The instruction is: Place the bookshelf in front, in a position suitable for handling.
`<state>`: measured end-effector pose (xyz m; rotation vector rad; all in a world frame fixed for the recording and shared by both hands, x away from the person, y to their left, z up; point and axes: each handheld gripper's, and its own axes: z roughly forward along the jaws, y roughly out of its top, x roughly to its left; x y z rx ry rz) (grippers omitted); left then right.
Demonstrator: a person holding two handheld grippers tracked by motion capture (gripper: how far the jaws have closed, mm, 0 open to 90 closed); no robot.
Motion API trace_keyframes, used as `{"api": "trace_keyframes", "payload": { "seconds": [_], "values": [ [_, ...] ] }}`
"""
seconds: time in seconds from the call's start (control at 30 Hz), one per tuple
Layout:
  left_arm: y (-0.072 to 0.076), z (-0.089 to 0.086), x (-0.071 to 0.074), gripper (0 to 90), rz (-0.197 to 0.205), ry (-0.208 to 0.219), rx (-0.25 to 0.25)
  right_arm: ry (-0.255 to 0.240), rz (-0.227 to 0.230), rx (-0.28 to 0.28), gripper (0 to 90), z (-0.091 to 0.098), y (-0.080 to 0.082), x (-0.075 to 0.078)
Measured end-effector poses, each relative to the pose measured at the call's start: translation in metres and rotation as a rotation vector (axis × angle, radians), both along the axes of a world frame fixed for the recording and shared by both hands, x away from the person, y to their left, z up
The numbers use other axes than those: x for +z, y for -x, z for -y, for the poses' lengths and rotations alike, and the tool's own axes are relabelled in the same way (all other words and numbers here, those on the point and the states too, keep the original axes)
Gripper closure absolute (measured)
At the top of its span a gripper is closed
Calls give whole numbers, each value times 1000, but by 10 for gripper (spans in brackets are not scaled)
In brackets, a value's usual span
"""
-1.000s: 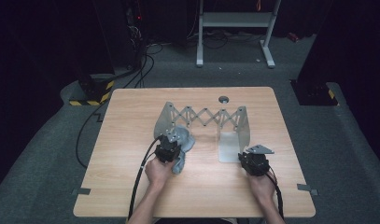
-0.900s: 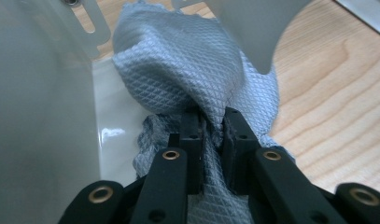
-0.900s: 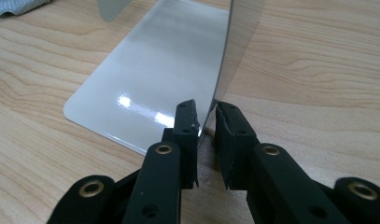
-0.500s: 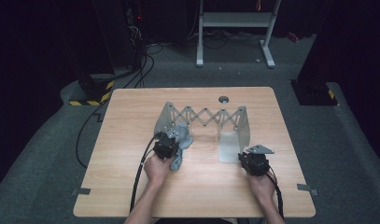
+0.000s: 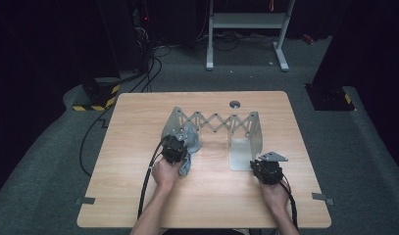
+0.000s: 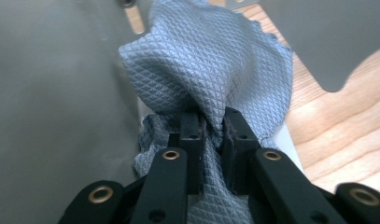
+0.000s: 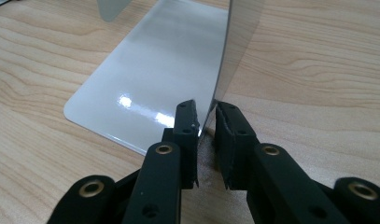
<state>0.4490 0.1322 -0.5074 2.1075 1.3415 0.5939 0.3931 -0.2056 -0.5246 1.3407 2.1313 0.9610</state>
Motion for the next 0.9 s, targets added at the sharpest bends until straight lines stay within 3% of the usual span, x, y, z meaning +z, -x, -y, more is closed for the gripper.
{"api": "trace_keyframes", "payload": {
  "seconds": [0.1,0.37,0.7,0.9],
  "values": [
    [-2,2,0,802,-3,6,5,1,1,1,792,0,0,0],
    [-12,24,1,800,2,-2,-58,1,1,0,792,0,0,0],
    [-19,6,2,801,-12,-2,11,-3,-3,-1,792,0,0,0],
    [-23,11,1,801,-13,14,-4,-4,-4,-2,793,0,0,0]
  ]
}}
